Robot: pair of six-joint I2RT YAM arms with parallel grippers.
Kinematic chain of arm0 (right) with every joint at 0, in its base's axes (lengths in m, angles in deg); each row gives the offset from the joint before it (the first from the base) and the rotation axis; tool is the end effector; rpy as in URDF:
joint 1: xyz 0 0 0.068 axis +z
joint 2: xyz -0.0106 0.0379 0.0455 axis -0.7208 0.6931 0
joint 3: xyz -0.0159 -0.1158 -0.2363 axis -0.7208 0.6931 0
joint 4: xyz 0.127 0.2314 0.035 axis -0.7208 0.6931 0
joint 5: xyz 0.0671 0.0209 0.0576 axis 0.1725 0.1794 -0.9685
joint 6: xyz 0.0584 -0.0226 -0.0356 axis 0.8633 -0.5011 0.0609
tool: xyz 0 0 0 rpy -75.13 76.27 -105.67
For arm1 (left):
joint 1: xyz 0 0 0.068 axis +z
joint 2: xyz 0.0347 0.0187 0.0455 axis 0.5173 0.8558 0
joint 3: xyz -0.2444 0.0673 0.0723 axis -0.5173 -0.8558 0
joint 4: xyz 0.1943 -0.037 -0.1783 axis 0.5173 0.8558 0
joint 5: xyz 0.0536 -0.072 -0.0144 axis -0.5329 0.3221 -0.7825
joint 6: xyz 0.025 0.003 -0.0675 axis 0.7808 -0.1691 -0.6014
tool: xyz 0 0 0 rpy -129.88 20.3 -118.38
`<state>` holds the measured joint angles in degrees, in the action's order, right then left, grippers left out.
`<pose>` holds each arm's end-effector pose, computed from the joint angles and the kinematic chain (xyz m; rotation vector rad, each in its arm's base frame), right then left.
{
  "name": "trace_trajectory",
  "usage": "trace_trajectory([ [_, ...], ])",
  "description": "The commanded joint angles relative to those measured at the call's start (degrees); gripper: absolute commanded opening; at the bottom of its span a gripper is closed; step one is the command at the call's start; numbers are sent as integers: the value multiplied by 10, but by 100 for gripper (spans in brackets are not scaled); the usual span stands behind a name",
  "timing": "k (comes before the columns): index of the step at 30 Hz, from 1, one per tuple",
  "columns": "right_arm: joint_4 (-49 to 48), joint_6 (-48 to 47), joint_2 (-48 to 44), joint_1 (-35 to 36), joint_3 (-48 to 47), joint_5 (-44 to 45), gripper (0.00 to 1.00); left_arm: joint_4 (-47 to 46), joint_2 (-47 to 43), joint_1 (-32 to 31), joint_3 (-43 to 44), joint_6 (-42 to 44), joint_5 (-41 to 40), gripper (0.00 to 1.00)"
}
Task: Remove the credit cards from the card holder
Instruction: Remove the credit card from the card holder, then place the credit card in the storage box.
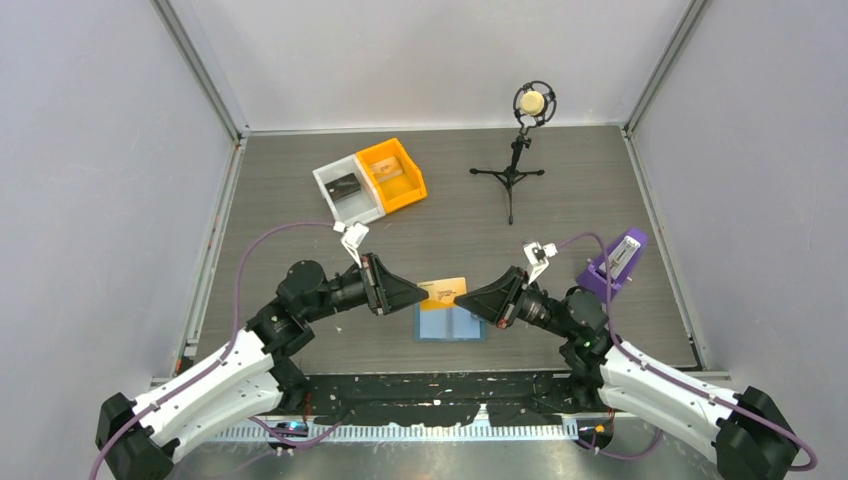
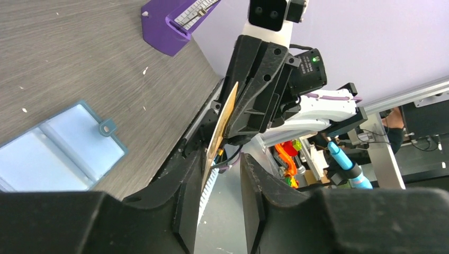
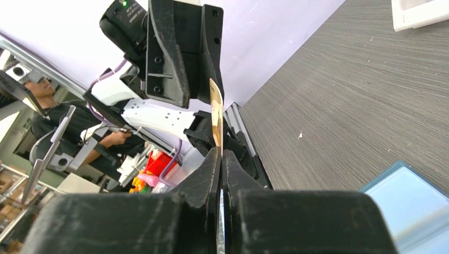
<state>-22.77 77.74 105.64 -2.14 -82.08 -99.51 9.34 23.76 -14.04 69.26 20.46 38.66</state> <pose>0.1203 0.1495 0.2287 -0.3165 1.5306 1.6242 0.1322 -0.1668 0.2800 0.2052 1.8829 -1.6199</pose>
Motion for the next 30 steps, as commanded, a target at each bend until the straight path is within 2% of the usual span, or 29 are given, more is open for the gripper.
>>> trace_trajectory([
  [1, -94, 45, 22, -11, 8, 13, 5, -105, -7, 2, -25, -41, 8, 36],
  [9, -158, 87, 43, -17, 36, 31, 5, -123, -9, 2, -34, -47, 6, 30],
  [11, -158, 86, 47, -18, 36, 33, 5, -118, -10, 3, -35, -46, 3, 22],
  [14, -159, 88, 53, -19, 38, 33, 5, -118, -9, 3, -34, -49, 2, 3],
  [15, -159, 88, 54, -19, 38, 34, 5, -116, -8, 3, -34, -49, 4, 0],
  [18, -152, 88, 54, -20, 37, 35, 8, -104, -4, 2, -29, -44, 2, 0],
  [22, -126, 77, 44, -21, 34, 35, 23, -80, -7, 5, -26, -37, -7, 0],
  [24, -99, 60, 28, -21, 34, 42, 37, -52, -10, 9, -19, -33, -20, 0],
  [25, -80, 54, 22, -21, 35, 46, 51, -26, -11, 13, -13, -29, -29, 0],
  [26, -70, 42, 8, -21, 37, 52, 59, -2, -12, 19, -6, -24, -38, 0],
  [27, -45, 35, 1, -22, 37, 55, 80, 14, -12, 27, -1, -20, -44, 0],
  [28, -30, 16, -14, -22, 33, 59, 86, 25, -12, 38, 2, -19, -48, 0],
  [29, 7, 3, -31, -22, 30, 60, 95, 33, -12, 53, 5, -21, -48, 0],
  [30, 28, -22, -39, -22, 19, 61, 97, 40, -10, 70, 9, -24, -46, 0],
])
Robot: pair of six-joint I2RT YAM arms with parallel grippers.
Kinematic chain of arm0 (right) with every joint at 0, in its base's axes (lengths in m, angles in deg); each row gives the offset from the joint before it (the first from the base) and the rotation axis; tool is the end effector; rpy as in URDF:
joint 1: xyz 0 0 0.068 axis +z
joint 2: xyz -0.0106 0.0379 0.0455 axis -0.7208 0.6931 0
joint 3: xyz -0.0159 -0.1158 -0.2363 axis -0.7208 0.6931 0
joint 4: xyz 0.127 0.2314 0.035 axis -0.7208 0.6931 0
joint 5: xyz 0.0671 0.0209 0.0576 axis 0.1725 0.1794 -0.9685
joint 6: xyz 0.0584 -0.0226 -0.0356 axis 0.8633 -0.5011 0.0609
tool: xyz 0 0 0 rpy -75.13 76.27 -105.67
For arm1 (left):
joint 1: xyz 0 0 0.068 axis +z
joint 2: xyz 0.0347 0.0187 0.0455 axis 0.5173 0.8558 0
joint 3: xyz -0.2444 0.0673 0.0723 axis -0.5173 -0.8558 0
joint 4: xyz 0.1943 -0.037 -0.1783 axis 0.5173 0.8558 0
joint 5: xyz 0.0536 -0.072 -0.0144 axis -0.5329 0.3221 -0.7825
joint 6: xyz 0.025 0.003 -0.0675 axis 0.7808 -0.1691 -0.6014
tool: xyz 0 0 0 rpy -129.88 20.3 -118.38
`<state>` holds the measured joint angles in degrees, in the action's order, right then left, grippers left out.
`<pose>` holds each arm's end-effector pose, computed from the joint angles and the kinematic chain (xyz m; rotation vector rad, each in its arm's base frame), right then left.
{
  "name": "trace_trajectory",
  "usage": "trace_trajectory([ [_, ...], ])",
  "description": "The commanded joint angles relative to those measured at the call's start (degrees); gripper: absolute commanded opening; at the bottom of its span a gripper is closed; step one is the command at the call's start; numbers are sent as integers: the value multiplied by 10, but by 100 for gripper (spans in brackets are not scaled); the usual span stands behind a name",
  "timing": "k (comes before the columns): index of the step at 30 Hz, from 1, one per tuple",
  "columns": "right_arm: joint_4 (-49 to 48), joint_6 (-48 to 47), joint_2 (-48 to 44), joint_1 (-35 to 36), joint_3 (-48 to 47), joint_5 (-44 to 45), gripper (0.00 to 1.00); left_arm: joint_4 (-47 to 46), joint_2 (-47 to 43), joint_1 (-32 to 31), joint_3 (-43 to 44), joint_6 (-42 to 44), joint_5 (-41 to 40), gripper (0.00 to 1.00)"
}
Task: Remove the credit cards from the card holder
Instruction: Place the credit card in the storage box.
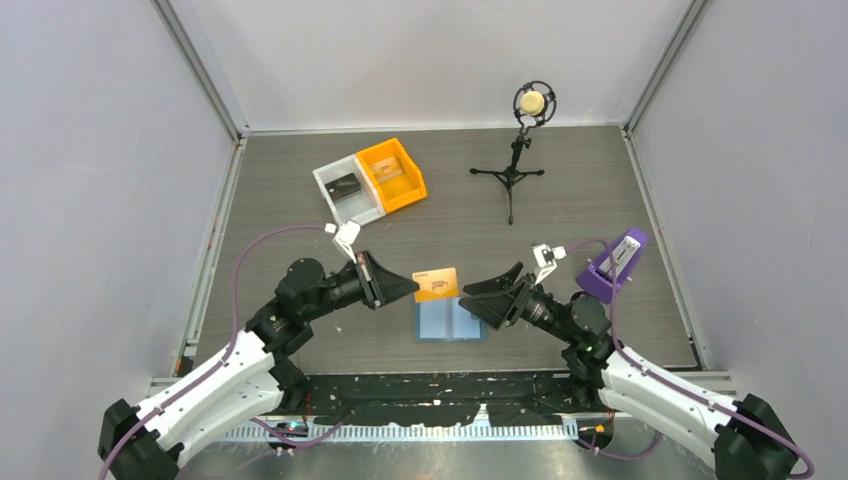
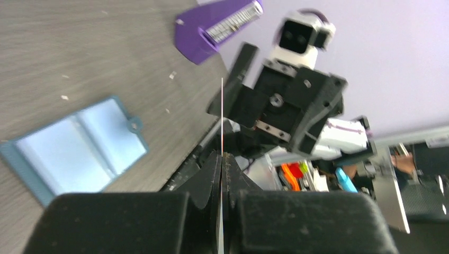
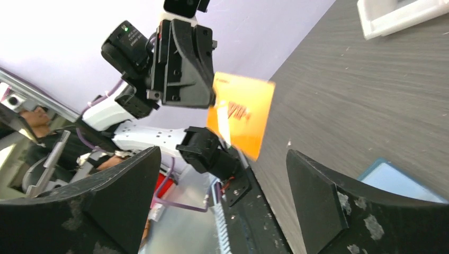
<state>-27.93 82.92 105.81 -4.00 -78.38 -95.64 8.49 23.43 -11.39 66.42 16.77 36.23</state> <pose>0.1246 0.1400 0.2159 -0.1613 1.5242 1.6367 0.1413 -0.1587 0.2638 0.0534 1.9184 -1.5904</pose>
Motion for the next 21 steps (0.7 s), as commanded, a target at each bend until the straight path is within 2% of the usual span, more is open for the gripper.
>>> trace_trajectory([
  [1, 122, -89, -54, -3, -24, 23, 99, 57, -4, 65, 42, 12, -20, 0],
  [4, 233, -168, -71, -3, -69, 16, 100, 95, 16, 119, 74, 29, -27, 0],
  [8, 322, -234, -85, -3, -113, 15, 96, 148, 73, 174, 126, 60, -68, 0],
  [11, 361, -252, -98, -3, -133, 42, 95, 166, 136, 216, 176, 71, -95, 0],
  [15, 401, -259, -105, -3, -153, 64, 95, 168, 236, 271, 253, 71, -84, 0],
  [21, 440, -272, -83, -3, -191, 50, 95, 188, 373, 310, 356, 74, -97, 0],
])
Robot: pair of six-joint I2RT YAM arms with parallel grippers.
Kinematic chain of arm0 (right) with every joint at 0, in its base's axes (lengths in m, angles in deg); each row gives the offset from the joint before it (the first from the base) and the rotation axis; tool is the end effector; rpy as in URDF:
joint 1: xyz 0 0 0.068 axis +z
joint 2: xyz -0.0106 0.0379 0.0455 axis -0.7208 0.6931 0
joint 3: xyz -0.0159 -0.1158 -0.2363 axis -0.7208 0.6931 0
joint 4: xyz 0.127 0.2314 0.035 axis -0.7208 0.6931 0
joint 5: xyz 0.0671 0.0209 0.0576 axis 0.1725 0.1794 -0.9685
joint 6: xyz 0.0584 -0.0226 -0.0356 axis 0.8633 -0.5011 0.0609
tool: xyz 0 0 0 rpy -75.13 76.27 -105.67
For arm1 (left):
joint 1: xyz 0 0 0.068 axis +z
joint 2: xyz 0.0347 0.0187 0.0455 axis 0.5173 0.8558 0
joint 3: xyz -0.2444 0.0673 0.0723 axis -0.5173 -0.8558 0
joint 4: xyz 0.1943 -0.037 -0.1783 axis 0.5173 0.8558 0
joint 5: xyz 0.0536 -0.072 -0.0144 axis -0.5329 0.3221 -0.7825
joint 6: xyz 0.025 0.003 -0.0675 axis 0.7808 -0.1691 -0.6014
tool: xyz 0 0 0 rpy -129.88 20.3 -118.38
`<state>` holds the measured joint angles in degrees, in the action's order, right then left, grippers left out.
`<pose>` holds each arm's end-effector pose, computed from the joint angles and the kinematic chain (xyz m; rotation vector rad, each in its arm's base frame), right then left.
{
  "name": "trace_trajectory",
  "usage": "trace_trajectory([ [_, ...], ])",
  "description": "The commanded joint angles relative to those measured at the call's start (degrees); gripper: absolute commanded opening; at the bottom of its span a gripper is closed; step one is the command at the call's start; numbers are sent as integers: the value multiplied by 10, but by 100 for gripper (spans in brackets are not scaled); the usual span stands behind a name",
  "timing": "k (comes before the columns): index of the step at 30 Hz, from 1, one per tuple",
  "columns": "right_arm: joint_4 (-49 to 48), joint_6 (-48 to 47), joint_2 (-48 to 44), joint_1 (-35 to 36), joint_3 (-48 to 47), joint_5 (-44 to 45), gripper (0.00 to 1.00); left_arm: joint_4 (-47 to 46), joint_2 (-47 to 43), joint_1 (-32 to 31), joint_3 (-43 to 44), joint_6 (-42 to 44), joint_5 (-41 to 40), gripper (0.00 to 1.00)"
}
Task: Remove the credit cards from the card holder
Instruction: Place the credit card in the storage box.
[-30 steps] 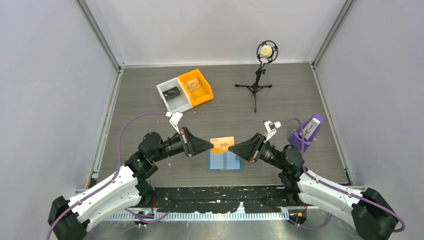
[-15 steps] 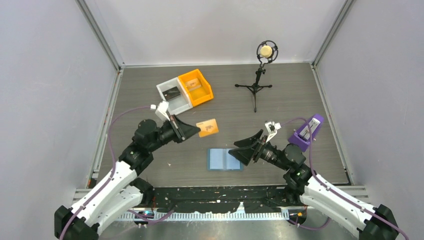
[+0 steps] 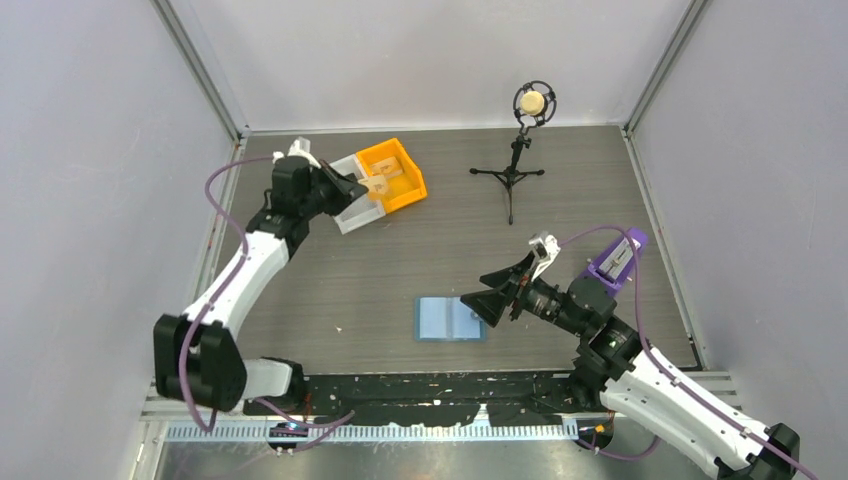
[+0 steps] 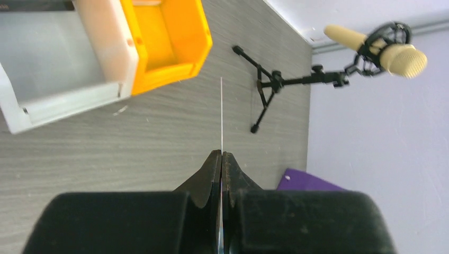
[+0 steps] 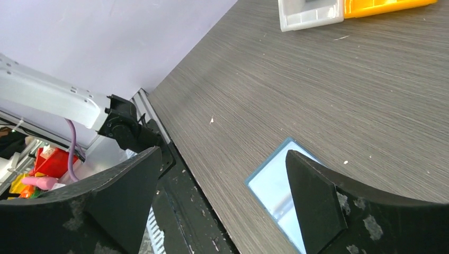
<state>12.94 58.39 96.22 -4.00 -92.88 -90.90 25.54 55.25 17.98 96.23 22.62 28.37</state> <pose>0.1254 0.1344 0.2488 -0.3853 1.6957 1.1789 0.3072 -0.0859 0.2905 -0.5656 2.0198 -0.9623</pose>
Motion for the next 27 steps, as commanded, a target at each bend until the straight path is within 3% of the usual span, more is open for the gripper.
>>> trace_trajectory([
  [1, 46, -29, 25, -3, -52, 1, 95, 15, 75, 19, 71, 16, -19, 0],
  [6, 94, -52, 66, -3, -93, -15, 95, 44, 188, 36, 166, 19, -26, 0],
  [16, 75, -35, 111, -3, -92, -24, 95, 69, 335, 45, 299, -4, -66, 0],
  [27, 28, -9, 130, -3, -80, -17, 95, 76, 435, 45, 399, -7, -62, 0],
])
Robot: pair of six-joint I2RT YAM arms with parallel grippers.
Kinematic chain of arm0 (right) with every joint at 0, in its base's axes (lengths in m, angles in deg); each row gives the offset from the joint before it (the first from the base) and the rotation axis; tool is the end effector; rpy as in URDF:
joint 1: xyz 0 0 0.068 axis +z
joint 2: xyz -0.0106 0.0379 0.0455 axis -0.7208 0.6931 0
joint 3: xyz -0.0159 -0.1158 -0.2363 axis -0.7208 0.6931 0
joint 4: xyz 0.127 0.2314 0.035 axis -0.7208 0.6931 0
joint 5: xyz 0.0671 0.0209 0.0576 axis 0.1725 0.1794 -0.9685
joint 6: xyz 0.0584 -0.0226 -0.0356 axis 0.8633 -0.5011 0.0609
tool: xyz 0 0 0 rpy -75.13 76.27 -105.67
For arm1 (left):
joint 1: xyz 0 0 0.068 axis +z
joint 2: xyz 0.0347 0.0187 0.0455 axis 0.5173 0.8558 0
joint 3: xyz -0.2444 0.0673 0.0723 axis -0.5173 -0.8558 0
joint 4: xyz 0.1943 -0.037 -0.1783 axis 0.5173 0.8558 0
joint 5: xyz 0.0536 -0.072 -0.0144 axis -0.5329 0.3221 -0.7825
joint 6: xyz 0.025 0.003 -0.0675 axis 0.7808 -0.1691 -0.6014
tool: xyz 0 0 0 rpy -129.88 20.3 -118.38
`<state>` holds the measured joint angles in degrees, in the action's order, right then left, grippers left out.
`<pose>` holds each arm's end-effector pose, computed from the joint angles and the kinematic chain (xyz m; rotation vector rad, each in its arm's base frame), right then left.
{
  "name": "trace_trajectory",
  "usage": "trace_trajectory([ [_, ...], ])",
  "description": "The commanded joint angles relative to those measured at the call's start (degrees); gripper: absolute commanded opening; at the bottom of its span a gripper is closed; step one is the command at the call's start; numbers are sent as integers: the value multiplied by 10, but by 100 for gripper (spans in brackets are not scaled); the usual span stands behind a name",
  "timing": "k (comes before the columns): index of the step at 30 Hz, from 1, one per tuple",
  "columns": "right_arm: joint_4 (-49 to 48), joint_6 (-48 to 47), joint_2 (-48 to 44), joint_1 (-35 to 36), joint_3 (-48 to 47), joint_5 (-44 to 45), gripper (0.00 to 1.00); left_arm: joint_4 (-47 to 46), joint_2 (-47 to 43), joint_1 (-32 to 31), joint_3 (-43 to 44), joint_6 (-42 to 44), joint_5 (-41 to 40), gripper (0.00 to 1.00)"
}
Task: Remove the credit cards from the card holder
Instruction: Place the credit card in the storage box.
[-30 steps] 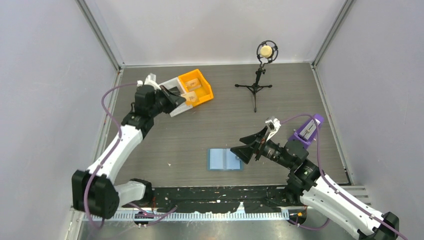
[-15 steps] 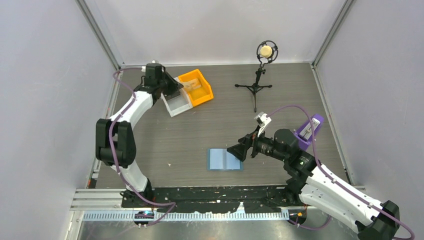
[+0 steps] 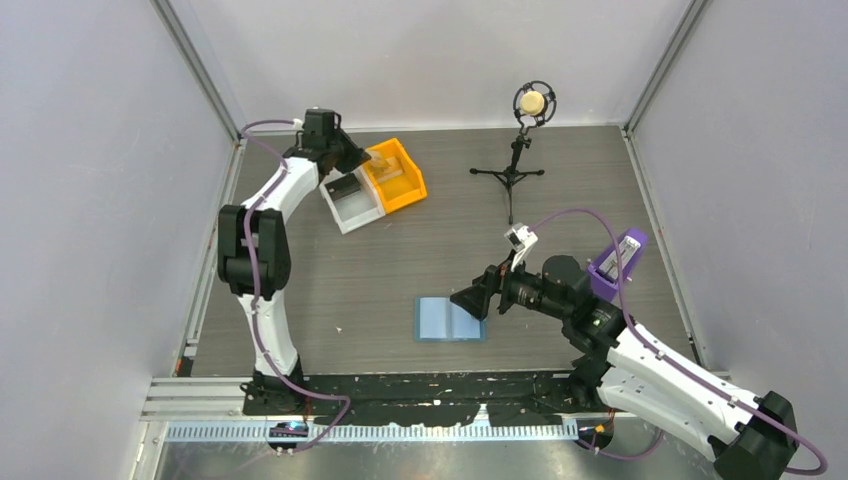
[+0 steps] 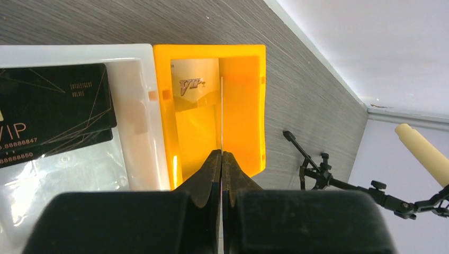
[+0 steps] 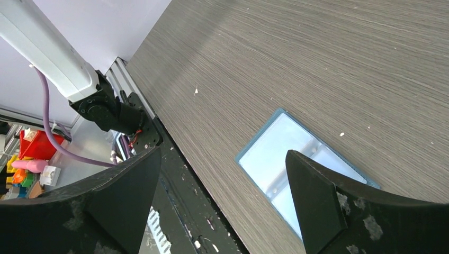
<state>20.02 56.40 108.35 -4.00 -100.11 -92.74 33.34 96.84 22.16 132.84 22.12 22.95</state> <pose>0.1440 0.1536 0.2443 -0.4451 1.9060 1.1220 0.4763 -0.0836 0.2340 -0.7996 2.1525 -0.7468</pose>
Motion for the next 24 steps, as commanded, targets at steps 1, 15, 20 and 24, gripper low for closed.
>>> trace_trajectory([
  [1, -44, 10, 13, -3, -10, 1, 96, -7, 23, 3, 35, -2, -12, 0],
  [15, -62, 22, 62, -3, -33, 11, 95, 4, 104, 7, 120, 11, 9, 0],
  [20, -72, 28, 75, -3, -33, 13, 95, -4, 116, 7, 126, 13, 14, 0],
  [24, -75, 29, 81, -3, -36, 14, 95, -3, 124, 7, 130, 17, 17, 2],
])
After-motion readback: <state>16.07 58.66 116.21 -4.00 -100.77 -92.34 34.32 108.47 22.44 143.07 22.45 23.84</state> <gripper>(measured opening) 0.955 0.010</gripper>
